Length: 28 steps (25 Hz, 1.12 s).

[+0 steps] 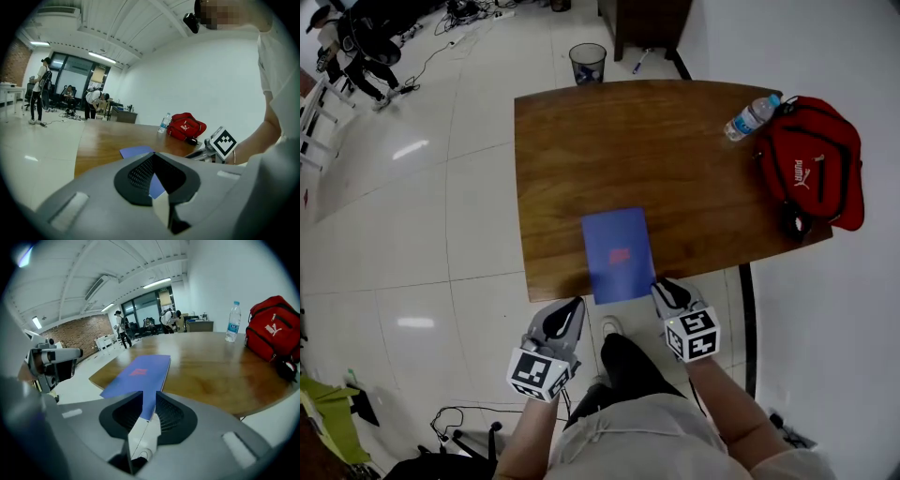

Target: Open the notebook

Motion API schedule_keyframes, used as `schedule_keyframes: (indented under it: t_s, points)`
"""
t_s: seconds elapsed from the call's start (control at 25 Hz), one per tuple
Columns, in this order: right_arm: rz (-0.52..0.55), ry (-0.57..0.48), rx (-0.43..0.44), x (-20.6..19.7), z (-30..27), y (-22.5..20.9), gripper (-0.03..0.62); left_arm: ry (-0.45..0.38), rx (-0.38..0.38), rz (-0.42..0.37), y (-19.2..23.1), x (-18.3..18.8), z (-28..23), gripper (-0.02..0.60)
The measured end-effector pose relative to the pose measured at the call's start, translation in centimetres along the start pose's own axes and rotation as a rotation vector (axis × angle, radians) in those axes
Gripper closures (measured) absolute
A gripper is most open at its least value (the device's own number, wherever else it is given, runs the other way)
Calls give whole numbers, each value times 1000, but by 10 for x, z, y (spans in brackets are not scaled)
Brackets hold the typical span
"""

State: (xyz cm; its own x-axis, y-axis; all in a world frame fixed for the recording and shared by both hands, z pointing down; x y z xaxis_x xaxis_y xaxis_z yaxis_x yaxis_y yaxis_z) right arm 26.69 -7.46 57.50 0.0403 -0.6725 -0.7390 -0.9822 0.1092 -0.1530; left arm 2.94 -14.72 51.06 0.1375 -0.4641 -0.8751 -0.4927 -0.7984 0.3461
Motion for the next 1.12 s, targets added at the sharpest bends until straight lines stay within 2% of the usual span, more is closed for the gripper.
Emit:
schedule_keyframes:
  t_s: [0.2, 0.44, 0.64, 0.88, 1.12]
  points:
    - [-73, 51, 3, -18, -14, -2, 507, 49, 9, 49, 12, -19, -8, 577]
    - [-117, 37, -18, -18, -14, -5, 559, 66, 0, 61, 17, -24, -9, 576]
    - [-138, 8, -45, -12, -6, -3, 576, 54, -17, 48, 18, -18, -7, 575]
    - [-139, -56, -38, 17, 13, 5, 580, 20, -21, 24, 15, -5, 10, 576]
    - [-67, -138, 16, 64, 31, 36, 583, -44, 21, 3, 17, 12, 45, 577]
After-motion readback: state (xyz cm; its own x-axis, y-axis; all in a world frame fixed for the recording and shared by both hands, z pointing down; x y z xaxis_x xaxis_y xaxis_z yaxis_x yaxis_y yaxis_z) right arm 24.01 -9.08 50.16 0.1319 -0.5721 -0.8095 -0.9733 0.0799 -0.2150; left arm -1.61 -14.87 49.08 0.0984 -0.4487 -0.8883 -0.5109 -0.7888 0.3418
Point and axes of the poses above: the fingertips, and each gripper's own axes: z backward along the fingers, y to its left, x out of its top, the point moved 8 cm from there along z, backward along the fingers, and after that the axes turned 4 degrees about z, right-handed, at the moved point
